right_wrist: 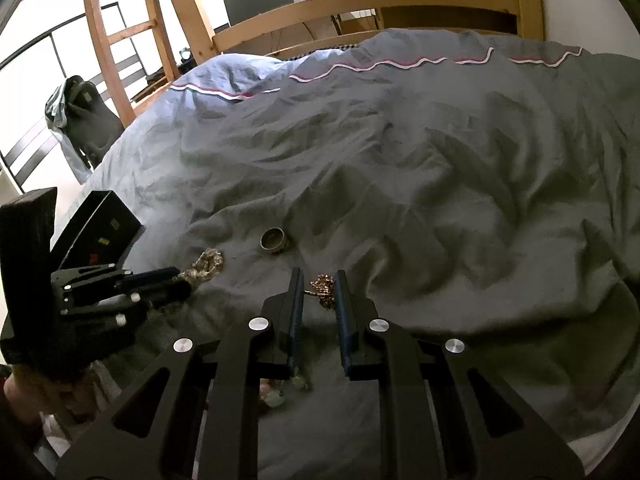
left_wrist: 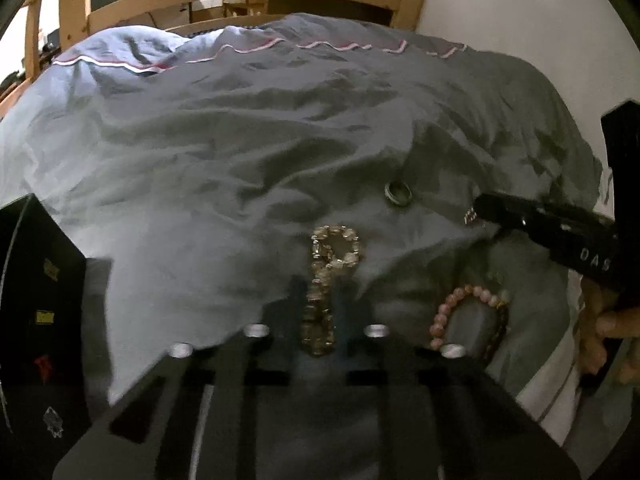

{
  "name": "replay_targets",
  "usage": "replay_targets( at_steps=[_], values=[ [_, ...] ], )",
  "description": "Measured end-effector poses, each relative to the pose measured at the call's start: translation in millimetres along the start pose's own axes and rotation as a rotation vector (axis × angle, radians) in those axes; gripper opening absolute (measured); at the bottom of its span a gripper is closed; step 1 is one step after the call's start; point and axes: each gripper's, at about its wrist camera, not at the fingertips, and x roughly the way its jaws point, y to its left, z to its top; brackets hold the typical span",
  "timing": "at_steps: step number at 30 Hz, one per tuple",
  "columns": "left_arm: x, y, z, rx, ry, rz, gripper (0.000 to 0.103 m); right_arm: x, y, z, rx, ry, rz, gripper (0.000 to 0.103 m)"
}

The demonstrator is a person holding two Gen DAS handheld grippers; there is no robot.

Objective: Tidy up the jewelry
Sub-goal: 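Carry the gold chain with the left tool while the right tool carries the gold pendant over the black box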

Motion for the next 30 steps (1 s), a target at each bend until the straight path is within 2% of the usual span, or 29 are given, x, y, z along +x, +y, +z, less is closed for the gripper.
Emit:
replay_targets(
  at_steps=[6,19,23,30],
  values=[
    [-24.9,5.1,11.5,-0.028,-0.081,0.002,0.008,-4.2,0.0,0.0,0.004,-0.021,0.011,0.016],
    [-62.0,9.3,26.6,-0.037,-0.163,0.029,0.008,-22.2,0.4,9.2,0.031,-0.100,0.068,0.016],
    [-71.8,11.2,29.6,-0.043,-0.164,0.044,0.008,-28.3,-3.9,9.7,0.087,-0.099,0.108,0.016],
    [-91.4,14.0,29.2,-0.046,-0.130,0.079,0.008,-45.5,16.8,11.1,0.025,-0.086,0.058,0.016]
  ],
)
